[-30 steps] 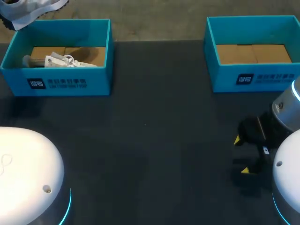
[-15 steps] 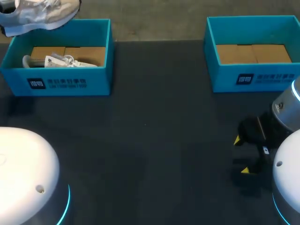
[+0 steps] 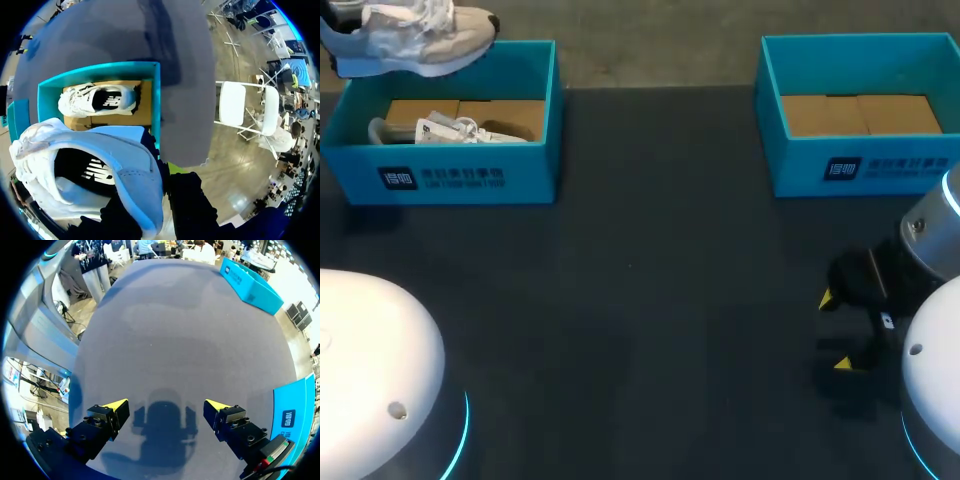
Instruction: Take the shoe out of the shoebox, open the shoe tongue, remove and reinsert the insole, then place the shoe into the shoebox
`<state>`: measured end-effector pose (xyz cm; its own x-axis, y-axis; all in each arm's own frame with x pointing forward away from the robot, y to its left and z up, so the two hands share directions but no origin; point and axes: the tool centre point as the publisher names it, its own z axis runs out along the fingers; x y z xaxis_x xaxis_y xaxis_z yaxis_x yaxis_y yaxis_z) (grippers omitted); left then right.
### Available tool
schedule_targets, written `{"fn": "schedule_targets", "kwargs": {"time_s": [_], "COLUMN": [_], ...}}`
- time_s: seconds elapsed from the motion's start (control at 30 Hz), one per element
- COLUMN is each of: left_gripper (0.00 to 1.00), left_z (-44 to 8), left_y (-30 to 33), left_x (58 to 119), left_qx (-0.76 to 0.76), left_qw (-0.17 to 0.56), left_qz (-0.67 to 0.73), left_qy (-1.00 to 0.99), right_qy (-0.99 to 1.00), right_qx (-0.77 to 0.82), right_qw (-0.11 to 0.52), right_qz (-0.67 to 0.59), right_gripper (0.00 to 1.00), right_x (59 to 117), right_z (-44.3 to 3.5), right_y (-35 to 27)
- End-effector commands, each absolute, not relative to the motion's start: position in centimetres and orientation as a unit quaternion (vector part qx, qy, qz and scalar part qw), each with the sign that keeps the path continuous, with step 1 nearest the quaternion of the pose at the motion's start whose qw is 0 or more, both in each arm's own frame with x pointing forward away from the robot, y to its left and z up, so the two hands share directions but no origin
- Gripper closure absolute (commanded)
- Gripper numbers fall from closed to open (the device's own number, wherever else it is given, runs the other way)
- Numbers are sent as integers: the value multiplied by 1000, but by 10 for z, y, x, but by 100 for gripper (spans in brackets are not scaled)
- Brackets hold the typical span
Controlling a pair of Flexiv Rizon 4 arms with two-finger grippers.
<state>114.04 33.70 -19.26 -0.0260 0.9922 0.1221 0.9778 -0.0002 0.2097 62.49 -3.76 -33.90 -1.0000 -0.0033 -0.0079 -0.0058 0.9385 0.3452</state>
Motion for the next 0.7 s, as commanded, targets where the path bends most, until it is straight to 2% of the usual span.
{"fn": "schedule_targets", "kwargs": {"time_s": [0.03, 0.7], "left_gripper": [100, 100], "left_z": [-202, -249], "left_y": [332, 323], "left_x": [1147, 1169], "left_qx": [695, 673], "left_qw": [24, 7], "left_qz": [126, 131], "left_qy": [707, 728], "right_qy": [985, 985], "right_qx": [-1, -1], "right_qw": [5, 5], "right_qz": [173, 173], "right_gripper": [0, 0], "right_x": [623, 623], "right_z": [-339, -339], "right_y": [-37, -37]}}
